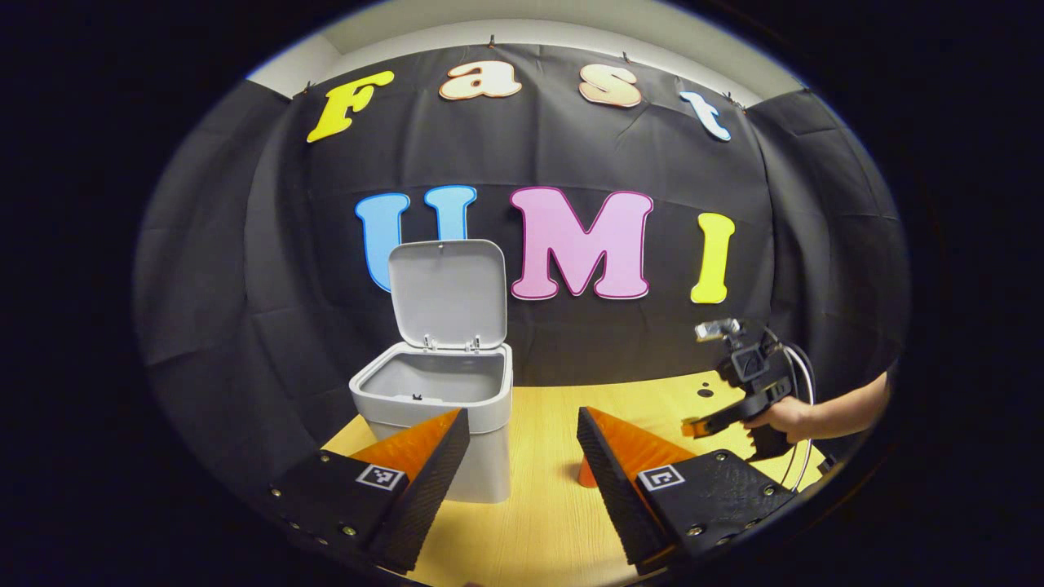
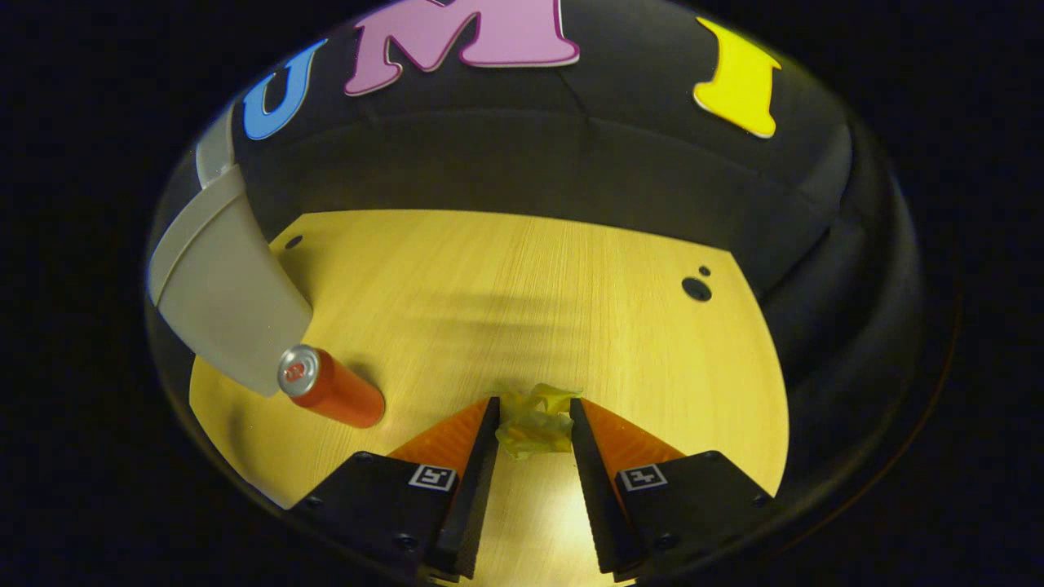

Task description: Press the lid of the desktop garbage bin to open it, pick up the crumpled paper on the desktop and throw it into the bin, then pick up the pop can on the desktop and drop it into the bin, and finally close the garbage bin lid.

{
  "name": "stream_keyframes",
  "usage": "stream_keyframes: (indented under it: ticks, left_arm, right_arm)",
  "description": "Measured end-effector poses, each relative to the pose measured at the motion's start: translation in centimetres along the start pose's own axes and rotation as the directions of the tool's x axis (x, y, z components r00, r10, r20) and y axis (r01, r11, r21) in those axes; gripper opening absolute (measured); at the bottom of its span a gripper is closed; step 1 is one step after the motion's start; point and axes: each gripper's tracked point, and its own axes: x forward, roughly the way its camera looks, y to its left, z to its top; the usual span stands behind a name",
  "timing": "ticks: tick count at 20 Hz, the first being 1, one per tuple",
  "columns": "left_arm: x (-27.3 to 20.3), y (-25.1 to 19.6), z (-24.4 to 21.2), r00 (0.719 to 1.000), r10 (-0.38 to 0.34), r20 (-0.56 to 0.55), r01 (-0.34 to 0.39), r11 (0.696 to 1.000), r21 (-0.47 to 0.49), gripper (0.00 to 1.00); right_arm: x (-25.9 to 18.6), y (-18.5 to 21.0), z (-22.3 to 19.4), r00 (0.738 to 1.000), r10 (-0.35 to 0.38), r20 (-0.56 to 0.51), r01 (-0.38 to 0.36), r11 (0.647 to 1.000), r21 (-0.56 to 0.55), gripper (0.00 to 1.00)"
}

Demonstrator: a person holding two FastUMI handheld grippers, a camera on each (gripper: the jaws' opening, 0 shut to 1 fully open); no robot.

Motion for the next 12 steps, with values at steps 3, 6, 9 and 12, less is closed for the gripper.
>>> stream_keyframes:
  ticks: [3, 6, 9, 12]
  left_arm:
    - [0.4, 0.3, 0.0, 1.0, 0.0, 0.001, 0.0, 1.0, -0.025, 0.89]
    - [0.5, 0.7, 0.1, 1.0, 0.001, 0.011, -0.001, 1.0, -0.012, 0.89]
    - [0.4, 1.2, -0.2, 1.0, 0.003, 0.01, -0.003, 1.0, -0.01, 0.89]
    - [0.6, 2.1, -0.4, 1.0, 0.014, 0.003, -0.014, 1.0, -0.02, 0.89]
  right_arm:
    - [-3.7, 1.1, 5.8, 0.993, 0.036, 0.114, -0.034, 0.999, -0.024, 0.57]
    - [-7.0, 3.4, 11.8, 0.972, 0.089, 0.215, -0.069, 0.993, -0.097, 0.57]
    - [-10.6, 6.1, 16.8, 0.945, 0.132, 0.3, -0.09, 0.985, -0.15, 0.57]
    - [-12.7, 12.0, 20.5, 0.904, 0.236, 0.355, -0.177, 0.965, -0.191, 0.57]
